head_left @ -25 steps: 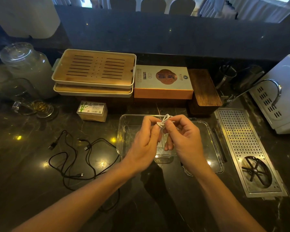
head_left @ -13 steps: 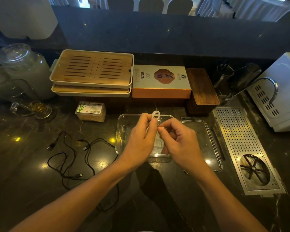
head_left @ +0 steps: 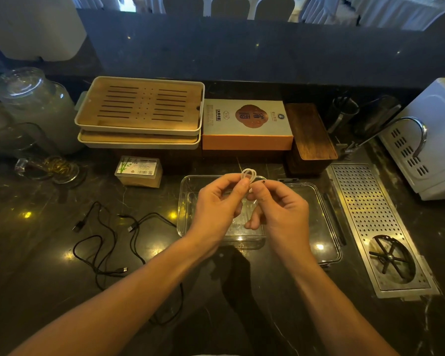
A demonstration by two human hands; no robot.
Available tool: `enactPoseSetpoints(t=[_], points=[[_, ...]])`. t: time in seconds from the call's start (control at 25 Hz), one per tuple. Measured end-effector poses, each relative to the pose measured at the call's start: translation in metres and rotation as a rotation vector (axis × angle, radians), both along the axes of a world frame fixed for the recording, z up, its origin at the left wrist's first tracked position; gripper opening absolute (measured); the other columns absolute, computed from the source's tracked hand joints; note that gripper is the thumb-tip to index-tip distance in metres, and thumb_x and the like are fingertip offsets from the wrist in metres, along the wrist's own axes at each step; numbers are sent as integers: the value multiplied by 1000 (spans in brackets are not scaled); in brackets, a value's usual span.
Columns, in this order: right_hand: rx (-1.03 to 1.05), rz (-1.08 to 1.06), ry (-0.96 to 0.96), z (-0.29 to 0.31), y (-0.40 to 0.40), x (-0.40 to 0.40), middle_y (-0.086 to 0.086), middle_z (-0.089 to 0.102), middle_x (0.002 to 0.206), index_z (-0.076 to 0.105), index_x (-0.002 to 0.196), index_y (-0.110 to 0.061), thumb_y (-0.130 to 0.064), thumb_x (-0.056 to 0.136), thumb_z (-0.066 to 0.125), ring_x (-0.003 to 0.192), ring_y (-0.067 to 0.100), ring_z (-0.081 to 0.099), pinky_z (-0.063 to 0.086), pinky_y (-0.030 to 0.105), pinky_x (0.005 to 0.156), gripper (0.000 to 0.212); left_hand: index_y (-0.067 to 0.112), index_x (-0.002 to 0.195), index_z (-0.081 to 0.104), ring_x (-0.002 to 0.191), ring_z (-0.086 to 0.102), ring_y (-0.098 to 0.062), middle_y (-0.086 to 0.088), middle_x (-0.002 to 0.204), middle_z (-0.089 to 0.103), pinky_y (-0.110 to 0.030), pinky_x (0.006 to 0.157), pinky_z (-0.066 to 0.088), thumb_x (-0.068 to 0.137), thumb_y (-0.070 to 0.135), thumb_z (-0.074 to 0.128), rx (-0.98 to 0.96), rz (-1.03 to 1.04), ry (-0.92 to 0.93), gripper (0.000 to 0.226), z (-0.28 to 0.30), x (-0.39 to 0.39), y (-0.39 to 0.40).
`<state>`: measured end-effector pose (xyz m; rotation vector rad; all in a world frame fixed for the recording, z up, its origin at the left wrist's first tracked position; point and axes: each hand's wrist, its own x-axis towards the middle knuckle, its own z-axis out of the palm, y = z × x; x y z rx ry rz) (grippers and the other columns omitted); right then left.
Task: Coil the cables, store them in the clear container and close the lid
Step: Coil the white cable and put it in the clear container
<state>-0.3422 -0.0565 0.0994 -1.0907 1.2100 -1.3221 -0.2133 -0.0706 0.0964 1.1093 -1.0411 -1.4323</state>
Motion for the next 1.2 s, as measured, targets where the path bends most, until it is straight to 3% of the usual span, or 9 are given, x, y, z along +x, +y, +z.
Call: enactPoseSetpoints(t=[0.12, 0.28, 0.44, 0.56, 0.68, 0.88, 1.08, 1.2], points=[[81, 40, -204, 2, -3, 1, 3, 72, 82, 71, 105, -5, -22, 90, 65, 48, 12, 59, 59, 31, 48, 23, 19, 115, 72, 64, 49, -8, 12, 81, 70, -22, 57, 44, 98, 18, 60, -17, 20, 4, 21, 4, 0, -3], [121, 107, -249, 3, -5, -6, 6, 66, 76, 71, 110, -1, -21, 89, 67, 50, 10, 56, 57, 28, 48, 29, 13, 121, 71, 61, 51, -5, 10, 84, 69, -17, 57, 46, 98, 17, 60, 1, 19, 21, 26, 4, 0, -2], [143, 185, -159, 11, -13, -18, 4, 63, 67, 72, 105, -3, -23, 88, 68, 48, 11, 54, 56, 28, 46, 26, 15, 121, 72, 59, 48, -8, 8, 86, 66, -19, 57, 44, 98, 18, 60, 3, -2, 34, 26, 4, 0, -1], [90, 220, 46, 16, -15, -22, 10, 62, 66, 72, 103, -4, -24, 92, 67, 49, 15, 58, 59, 34, 51, 24, 17, 121, 71, 62, 48, -7, 5, 87, 64, -21, 58, 43, 100, 19, 57, -38, 8, -8, 26, 4, 0, -2], [95, 223, 131, 17, -17, -22, 7, 58, 57, 72, 97, -4, -21, 95, 68, 47, 20, 58, 57, 33, 50, 17, 22, 118, 72, 84, 63, -5, 4, 100, 66, -23, 73, 50, 102, 18, 56, -116, 2, -161, 23, 4, 1, -4], [257, 278, -34, 19, -17, -26, 5, 57, 58, 73, 100, 4, -23, 91, 70, 48, 16, 52, 54, 27, 48, 28, 19, 121, 69, 105, 64, -9, 6, 108, 66, -26, 88, 53, 103, 17, 54, -227, -32, -287, 23, 1, 0, -2], [408, 294, -262, 16, -17, -24, 0, 59, 71, 75, 92, -5, -21, 93, 68, 52, 8, 48, 52, 22, 44, 18, 14, 125, 69, 106, 65, -10, 2, 108, 68, -20, 87, 52, 101, 11, 57, -366, 40, -368, 26, -5, -2, 0], [359, 229, -243, 10, -13, -14, 2, 58, 72, 76, 92, -7, -23, 96, 66, 53, 8, 52, 56, 26, 48, 19, 13, 121, 70, 106, 67, -13, 2, 108, 71, -28, 89, 56, 100, 11, 59, -334, 85, -340, 24, -9, -3, 1]])
